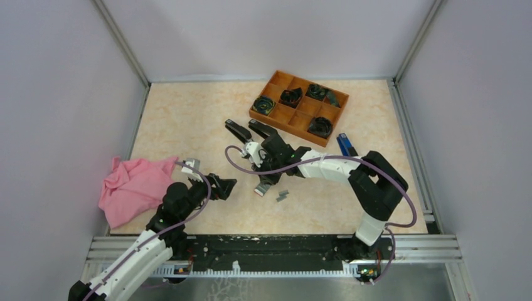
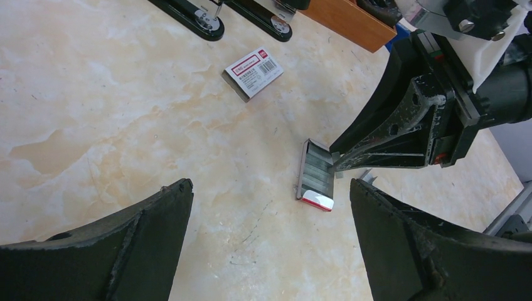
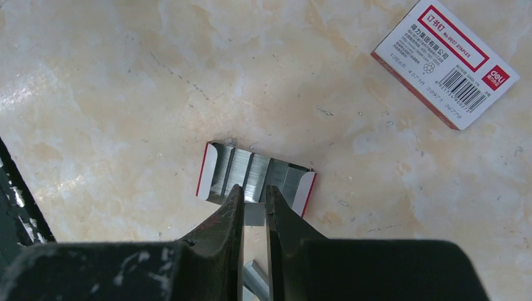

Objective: Unload the staples from the stapler
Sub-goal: Place the staple in the staple box.

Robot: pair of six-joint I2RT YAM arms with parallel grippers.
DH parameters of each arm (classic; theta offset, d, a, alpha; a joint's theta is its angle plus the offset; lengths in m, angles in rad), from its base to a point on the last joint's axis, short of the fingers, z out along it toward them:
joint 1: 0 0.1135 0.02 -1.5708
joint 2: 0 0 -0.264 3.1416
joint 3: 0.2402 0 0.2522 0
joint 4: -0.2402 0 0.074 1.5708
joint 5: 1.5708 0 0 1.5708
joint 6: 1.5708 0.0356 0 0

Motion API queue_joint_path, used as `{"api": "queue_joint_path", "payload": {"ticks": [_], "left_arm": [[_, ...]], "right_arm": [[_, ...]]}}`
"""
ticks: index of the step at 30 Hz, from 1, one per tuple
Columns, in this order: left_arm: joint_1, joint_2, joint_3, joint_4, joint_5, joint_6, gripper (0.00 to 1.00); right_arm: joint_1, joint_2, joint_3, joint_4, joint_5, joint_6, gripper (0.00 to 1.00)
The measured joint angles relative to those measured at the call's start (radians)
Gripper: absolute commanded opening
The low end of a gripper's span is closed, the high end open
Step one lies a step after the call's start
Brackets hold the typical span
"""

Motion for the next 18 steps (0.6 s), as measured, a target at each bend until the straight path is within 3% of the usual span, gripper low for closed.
{"api": "queue_joint_path", "payload": {"ticks": [18], "left_arm": [[0.0, 0.016, -0.008, 0.011, 0.022, -0.025, 1.0]], "right_arm": [[0.003, 0.036, 0.02, -0.006, 0.031, 0.014, 0.12]]}}
